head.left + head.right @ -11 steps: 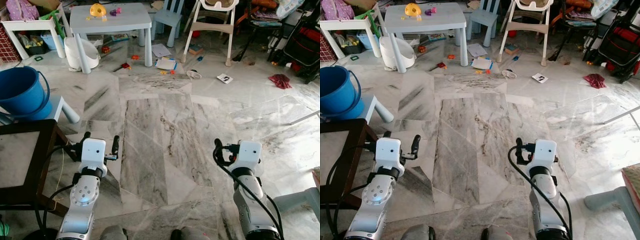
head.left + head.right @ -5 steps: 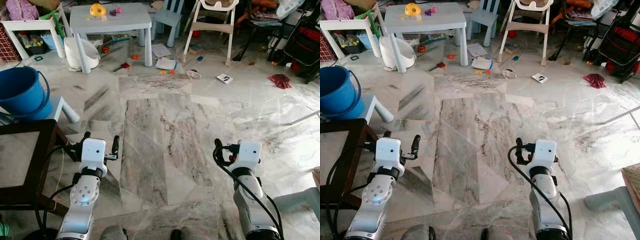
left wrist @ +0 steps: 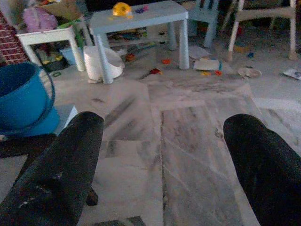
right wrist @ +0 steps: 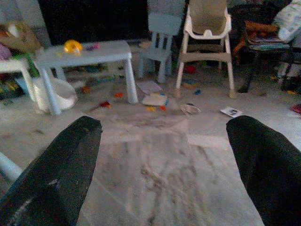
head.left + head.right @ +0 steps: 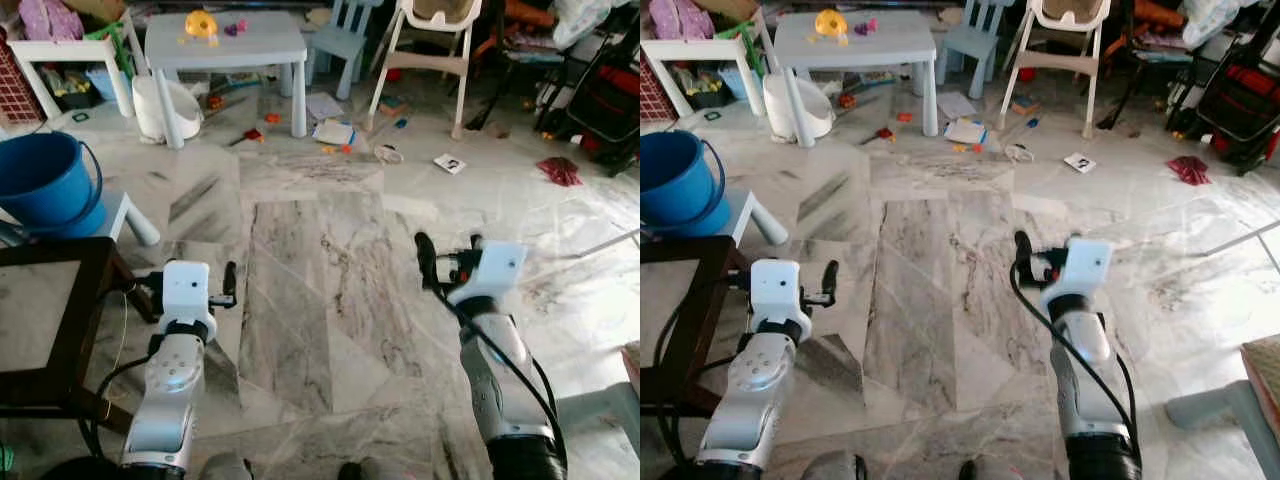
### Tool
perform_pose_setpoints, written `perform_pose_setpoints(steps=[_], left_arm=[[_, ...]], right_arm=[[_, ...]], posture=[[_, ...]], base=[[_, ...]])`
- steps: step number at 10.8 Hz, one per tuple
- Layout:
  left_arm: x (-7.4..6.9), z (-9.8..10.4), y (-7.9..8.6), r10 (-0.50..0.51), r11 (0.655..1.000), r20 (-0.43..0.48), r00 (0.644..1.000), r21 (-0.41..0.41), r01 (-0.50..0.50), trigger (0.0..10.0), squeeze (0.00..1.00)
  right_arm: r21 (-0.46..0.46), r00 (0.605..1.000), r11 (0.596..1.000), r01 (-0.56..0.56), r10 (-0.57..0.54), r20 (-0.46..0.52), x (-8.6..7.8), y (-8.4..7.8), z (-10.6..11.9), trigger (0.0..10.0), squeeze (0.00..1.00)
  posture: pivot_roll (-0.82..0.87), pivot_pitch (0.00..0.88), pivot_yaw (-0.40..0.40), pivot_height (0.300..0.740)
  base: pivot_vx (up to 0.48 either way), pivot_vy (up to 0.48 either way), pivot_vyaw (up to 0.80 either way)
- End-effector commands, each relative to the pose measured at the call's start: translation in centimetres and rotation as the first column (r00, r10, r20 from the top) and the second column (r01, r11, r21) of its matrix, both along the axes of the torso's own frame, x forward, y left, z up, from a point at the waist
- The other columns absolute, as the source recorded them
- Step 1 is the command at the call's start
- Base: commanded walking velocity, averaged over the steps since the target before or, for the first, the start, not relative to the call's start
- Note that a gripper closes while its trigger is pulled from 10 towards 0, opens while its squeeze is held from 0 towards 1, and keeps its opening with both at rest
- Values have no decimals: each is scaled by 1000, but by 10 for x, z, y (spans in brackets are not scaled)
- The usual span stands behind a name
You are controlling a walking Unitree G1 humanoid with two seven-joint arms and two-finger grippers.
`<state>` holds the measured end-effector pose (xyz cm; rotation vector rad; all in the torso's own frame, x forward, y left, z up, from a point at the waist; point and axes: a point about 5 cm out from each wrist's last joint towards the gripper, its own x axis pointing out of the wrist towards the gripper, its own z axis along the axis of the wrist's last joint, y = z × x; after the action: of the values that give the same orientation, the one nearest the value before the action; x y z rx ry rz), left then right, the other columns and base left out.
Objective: Move the pillow to the sofa
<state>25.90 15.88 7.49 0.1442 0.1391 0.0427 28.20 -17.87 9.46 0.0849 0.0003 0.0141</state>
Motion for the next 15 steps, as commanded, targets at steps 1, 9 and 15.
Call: perform_pose_setpoints(steps=[1,9,15], left_arm=[[-1,1,-4,-5,1000,-23,1000,9,5,10000,0],[-1,3,-6,-127,988,-22,992,-89,124,10000,0],[2,4,-16,-168,979,-22,986,-121,164,10000,0]], right_arm=[[-9,999,1000,13,-13,-31,1,-1,-1,10000,0],[-56,984,995,83,-91,-155,-4,-10,-23,10000,0],[-44,982,995,90,-96,-165,-2,-12,-25,10000,0]], posture=[[21,34,-57,740],[23,32,-53,740],[11,34,-60,740]], base=[[0,0,0],[0,0,-298],[143,0,-400]])
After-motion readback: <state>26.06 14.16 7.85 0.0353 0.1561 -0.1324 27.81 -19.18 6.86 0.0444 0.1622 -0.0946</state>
